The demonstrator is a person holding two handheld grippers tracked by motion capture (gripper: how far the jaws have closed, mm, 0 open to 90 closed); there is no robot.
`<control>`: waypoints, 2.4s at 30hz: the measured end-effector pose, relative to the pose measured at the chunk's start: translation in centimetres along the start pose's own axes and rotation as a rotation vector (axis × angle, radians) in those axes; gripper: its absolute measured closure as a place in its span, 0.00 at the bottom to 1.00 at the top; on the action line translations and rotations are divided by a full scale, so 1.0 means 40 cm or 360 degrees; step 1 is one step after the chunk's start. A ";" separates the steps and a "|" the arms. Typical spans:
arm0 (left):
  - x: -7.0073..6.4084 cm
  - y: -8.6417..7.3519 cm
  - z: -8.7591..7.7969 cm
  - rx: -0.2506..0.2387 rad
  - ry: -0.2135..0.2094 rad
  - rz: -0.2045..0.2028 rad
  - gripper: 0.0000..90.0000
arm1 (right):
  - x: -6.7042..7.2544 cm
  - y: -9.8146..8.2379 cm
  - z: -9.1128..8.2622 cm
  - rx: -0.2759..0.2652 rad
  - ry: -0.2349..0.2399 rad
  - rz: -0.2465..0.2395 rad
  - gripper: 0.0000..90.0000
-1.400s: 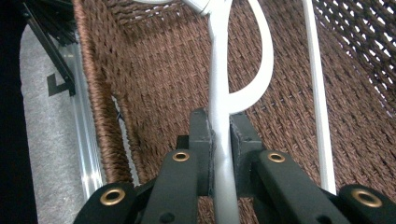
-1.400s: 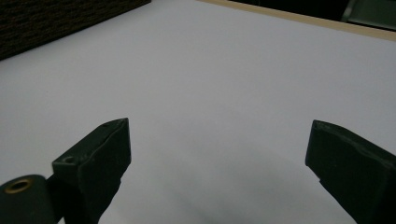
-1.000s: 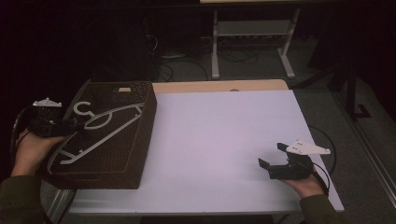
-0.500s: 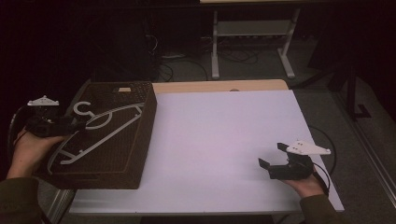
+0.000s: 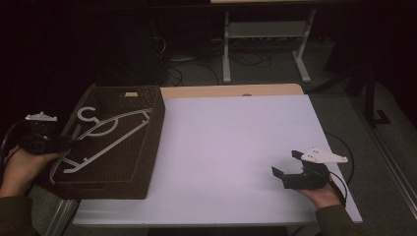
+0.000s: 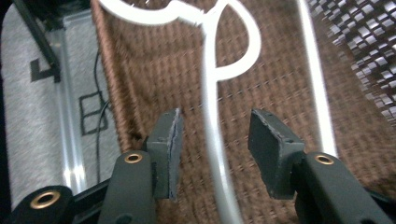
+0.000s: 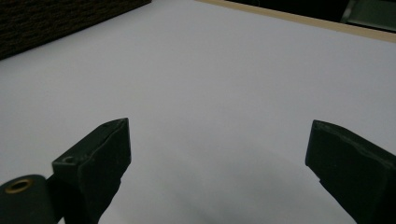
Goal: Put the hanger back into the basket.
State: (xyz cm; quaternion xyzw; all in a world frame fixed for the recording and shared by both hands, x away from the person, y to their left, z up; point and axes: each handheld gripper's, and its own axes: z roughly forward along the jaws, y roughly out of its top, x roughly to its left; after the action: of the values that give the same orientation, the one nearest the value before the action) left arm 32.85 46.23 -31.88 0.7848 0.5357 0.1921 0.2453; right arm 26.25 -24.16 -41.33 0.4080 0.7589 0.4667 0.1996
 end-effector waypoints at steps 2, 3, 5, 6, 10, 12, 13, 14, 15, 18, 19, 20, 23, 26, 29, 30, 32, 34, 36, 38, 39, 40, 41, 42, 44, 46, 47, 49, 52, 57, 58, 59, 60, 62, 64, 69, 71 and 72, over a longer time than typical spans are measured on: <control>0.002 -0.004 0.008 0.0017 0.0000 -0.0003 0.71 | 0.000 0.000 0.000 0.0001 -0.0001 0.0001 0.07; 0.003 -0.005 0.010 0.0028 -0.0008 0.0003 0.78 | -0.001 0.000 0.000 0.0001 -0.0002 0.0001 0.07; 0.002 -0.006 0.014 0.0025 -0.0033 0.0008 0.85 | -0.002 0.000 -0.001 0.0001 -0.0001 0.0002 0.07; 0.001 -0.004 0.014 0.0022 -0.0024 0.0012 0.87 | -0.002 0.000 -0.001 0.0003 -0.0001 0.0002 0.07; 0.003 0.002 0.018 0.0017 0.0050 0.0031 0.90 | -0.001 0.000 -0.001 0.0000 -0.0003 -0.0001 0.07; 0.012 0.004 0.023 0.0001 0.0070 0.0023 0.91 | -0.002 -0.001 -0.001 -0.0001 -0.0004 0.0000 0.07; 0.015 0.005 0.025 0.0000 0.0068 0.0020 0.91 | -0.001 -0.001 0.000 0.0000 -0.0003 0.0002 0.07; 0.018 0.005 0.028 0.0000 0.0071 0.0020 0.90 | -0.001 -0.001 0.000 0.0002 -0.0004 0.0002 0.07; 0.020 0.005 0.030 -0.0015 0.0075 0.0019 0.89 | -0.001 0.000 0.000 0.0002 -0.0003 0.0001 0.07; 0.021 0.009 0.029 -0.0061 0.0064 0.0009 0.80 | -0.002 -0.001 0.000 0.0002 -0.0004 0.0003 0.07; 0.020 0.010 0.027 -0.0072 0.0060 0.0006 0.77 | -0.002 -0.001 0.000 0.0003 -0.0003 0.0001 0.07; 0.019 0.012 0.026 -0.0084 0.0033 -0.0003 0.75 | -0.003 -0.001 0.000 0.0001 -0.0004 -0.0001 0.07; 0.007 0.016 0.016 -0.0135 -0.0009 -0.0011 0.65 | -0.001 0.000 -0.001 0.0000 -0.0002 -0.0002 0.07; -0.009 0.022 0.004 -0.0217 -0.0062 -0.0032 0.56 | -0.001 0.001 -0.001 -0.0006 -0.0002 -0.0011 0.07; -0.029 0.031 -0.006 -0.0297 -0.0120 -0.0046 0.49 | -0.002 0.004 -0.004 -0.0016 -0.0002 -0.0006 0.07; -0.038 0.035 -0.008 -0.0321 -0.0144 -0.0046 0.45 | -0.001 0.008 -0.006 -0.0028 -0.0002 -0.0010 0.07; -0.058 0.042 -0.013 -0.0364 -0.0183 -0.0046 0.43 | 0.000 0.010 -0.007 -0.0031 -0.0001 -0.0007 0.07; -0.080 0.049 -0.015 -0.0413 -0.0236 -0.0043 0.39 | -0.001 0.014 -0.007 -0.0041 0.0008 -0.0018 0.07; -0.102 0.056 -0.016 -0.0457 -0.0290 -0.0042 0.36 | 0.001 0.021 -0.009 -0.0052 0.0016 -0.0021 0.07; -0.126 0.063 -0.017 -0.0490 -0.0332 -0.0029 0.32 | 0.003 0.030 -0.012 -0.0072 0.0023 -0.0020 0.07; -0.138 0.067 -0.017 -0.0511 -0.0352 -0.0028 0.31 | 0.003 0.035 -0.013 -0.0082 0.0026 -0.0026 0.07; -0.149 0.070 -0.017 -0.0529 -0.0370 -0.0012 0.28 | 0.003 0.045 -0.016 -0.0104 0.0030 -0.0028 0.07; -0.158 0.072 -0.017 -0.0541 -0.0381 -0.0005 0.28 | 0.003 0.045 -0.016 -0.0104 0.0030 -0.0028 0.07; -0.174 0.076 -0.018 -0.0568 -0.0406 0.0012 0.27 | 0.002 0.055 -0.019 -0.0116 0.0040 -0.0037 0.07; -0.191 0.080 -0.018 -0.0599 -0.0436 0.0012 0.26 | 0.002 0.058 -0.019 -0.0124 0.0043 -0.0034 0.07; -0.210 0.082 -0.016 -0.0638 -0.0468 0.0016 0.24 | 0.002 0.065 -0.022 -0.0141 0.0049 -0.0029 0.07; -0.218 0.083 -0.016 -0.0647 -0.0479 0.0028 0.23 | 0.001 0.068 -0.024 -0.0151 0.0061 -0.0023 0.07; -0.236 0.084 -0.016 -0.0683 -0.0515 0.0044 0.22 | -0.001 0.077 -0.028 -0.0169 0.0074 -0.0016 0.07; -0.262 0.085 -0.015 -0.0738 -0.0534 0.0066 0.19 | -0.002 0.093 -0.031 -0.0197 0.0100 -0.0015 0.07; -0.313 0.089 -0.013 -0.0816 -0.0599 0.0096 0.16 | 0.002 0.114 -0.031 -0.0222 0.0136 -0.0025 0.06; -0.328 0.091 -0.011 -0.0847 -0.0617 0.0094 0.16 | 0.003 0.118 -0.030 -0.0224 0.0140 -0.0032 0.06; -0.339 0.093 -0.010 -0.0856 -0.0633 0.0104 0.15 | 0.005 0.124 -0.029 -0.0233 0.0147 -0.0036 0.06; -0.350 0.095 -0.008 -0.0865 -0.0650 0.0111 0.15 | 0.007 0.130 -0.029 -0.0237 0.0154 -0.0037 0.05; -0.373 0.098 -0.004 -0.0883 -0.0665 0.0141 0.14 | 0.009 0.142 -0.030 -0.0248 0.0168 -0.0039 0.05; -0.395 0.101 0.003 -0.0900 -0.0694 0.0153 0.12 | 0.009 0.153 -0.030 -0.0262 0.0180 -0.0049 0.04; -0.440 0.107 0.017 -0.0974 -0.0747 0.0177 0.10 | 0.007 0.174 -0.031 -0.0296 0.0208 -0.0049 0.03; -0.457 0.110 0.024 -0.0992 -0.0762 0.0194 0.10 | 0.007 0.179 -0.032 -0.0306 0.0220 -0.0027 0.03; -0.466 0.112 0.028 -0.0993 -0.0775 0.0208 0.09 | 0.007 0.182 -0.032 -0.0314 0.0224 -0.0030 0.03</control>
State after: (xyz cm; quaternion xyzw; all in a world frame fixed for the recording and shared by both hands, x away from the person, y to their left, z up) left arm 30.25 27.24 -30.84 0.7277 0.3268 0.1692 0.5789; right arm 28.38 -22.96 -34.34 0.3454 0.7253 0.5646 0.1895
